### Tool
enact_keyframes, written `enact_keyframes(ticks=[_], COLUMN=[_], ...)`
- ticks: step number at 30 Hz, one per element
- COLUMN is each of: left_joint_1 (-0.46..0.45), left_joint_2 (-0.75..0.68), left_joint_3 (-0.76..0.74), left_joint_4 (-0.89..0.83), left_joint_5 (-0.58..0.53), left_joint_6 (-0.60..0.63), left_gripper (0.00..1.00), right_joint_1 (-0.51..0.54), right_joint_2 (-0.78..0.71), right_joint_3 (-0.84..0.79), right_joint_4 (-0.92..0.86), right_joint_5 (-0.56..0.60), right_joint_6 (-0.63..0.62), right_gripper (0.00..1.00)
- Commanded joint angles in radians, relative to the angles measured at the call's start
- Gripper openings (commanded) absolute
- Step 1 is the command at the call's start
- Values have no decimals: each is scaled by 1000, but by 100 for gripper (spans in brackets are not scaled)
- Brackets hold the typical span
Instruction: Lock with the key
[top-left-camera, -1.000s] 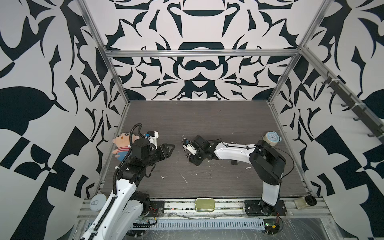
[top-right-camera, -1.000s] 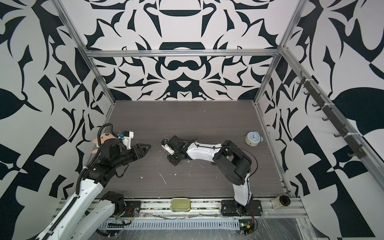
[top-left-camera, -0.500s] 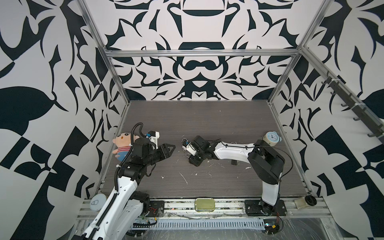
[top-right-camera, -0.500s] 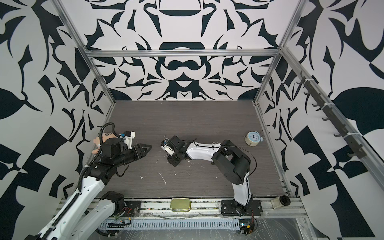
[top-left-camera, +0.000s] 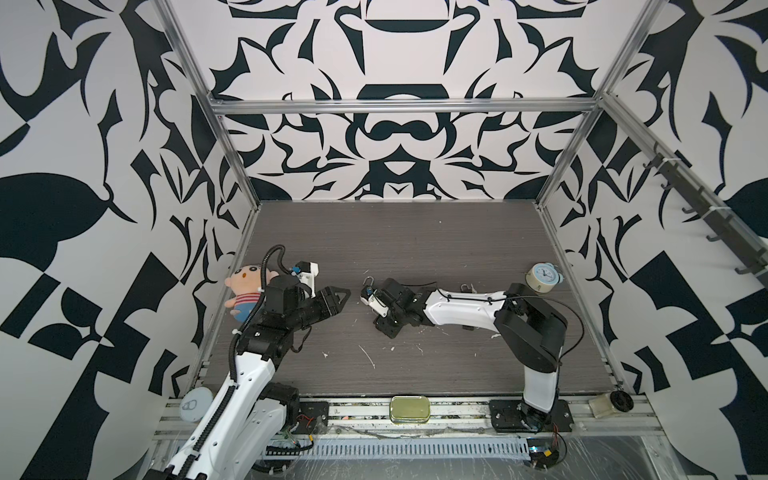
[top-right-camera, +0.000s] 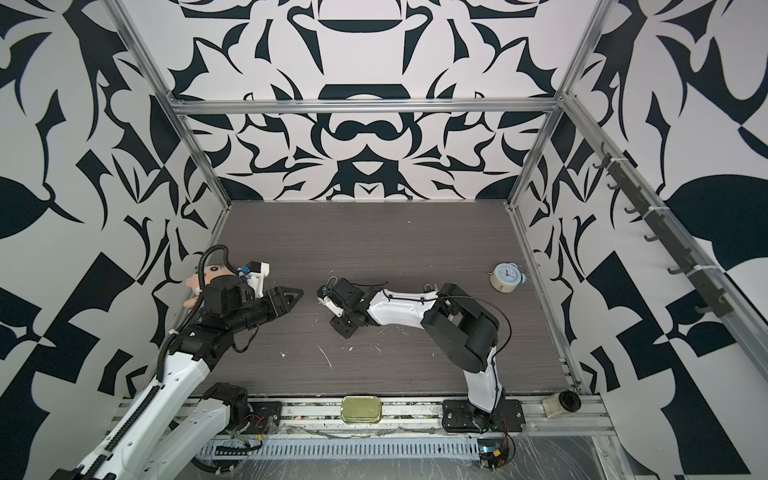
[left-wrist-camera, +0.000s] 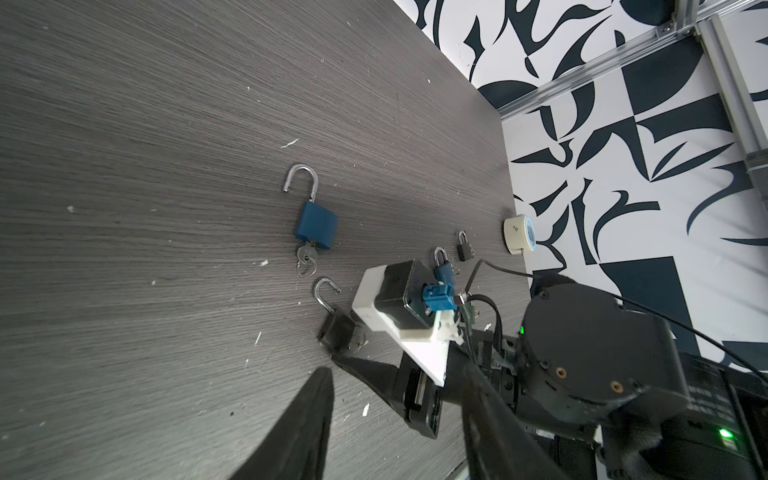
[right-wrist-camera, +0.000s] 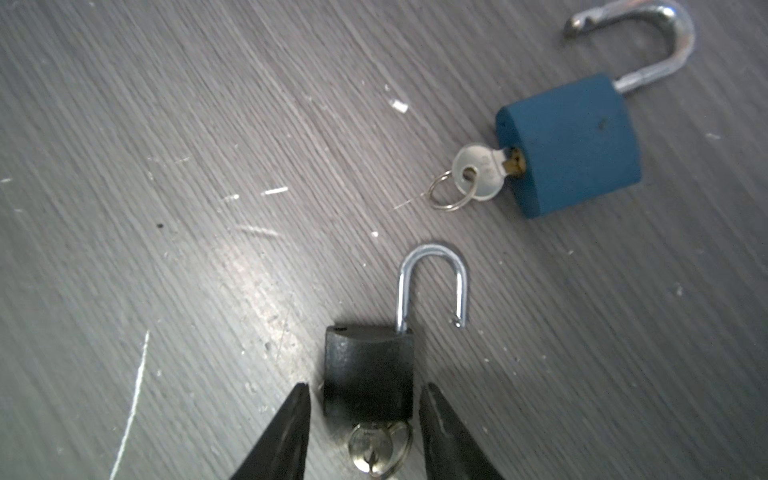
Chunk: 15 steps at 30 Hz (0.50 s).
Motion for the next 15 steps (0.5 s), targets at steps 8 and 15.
enact_keyframes(ticks=[8, 15], left_joint_1=[10, 14], left_joint_2=[-4, 0], left_joint_3=[-14, -16], left_joint_4=[12, 16], left_joint_5=[18, 24], left_joint_6=[-4, -7], left_gripper=[52, 52], right_joint_1=[15, 19], right_joint_2=[10, 32], right_joint_3=[35, 48], right_joint_4=[0, 1], right_joint_5=[67, 59], right_joint_6=[2, -4], right_gripper=[45, 44])
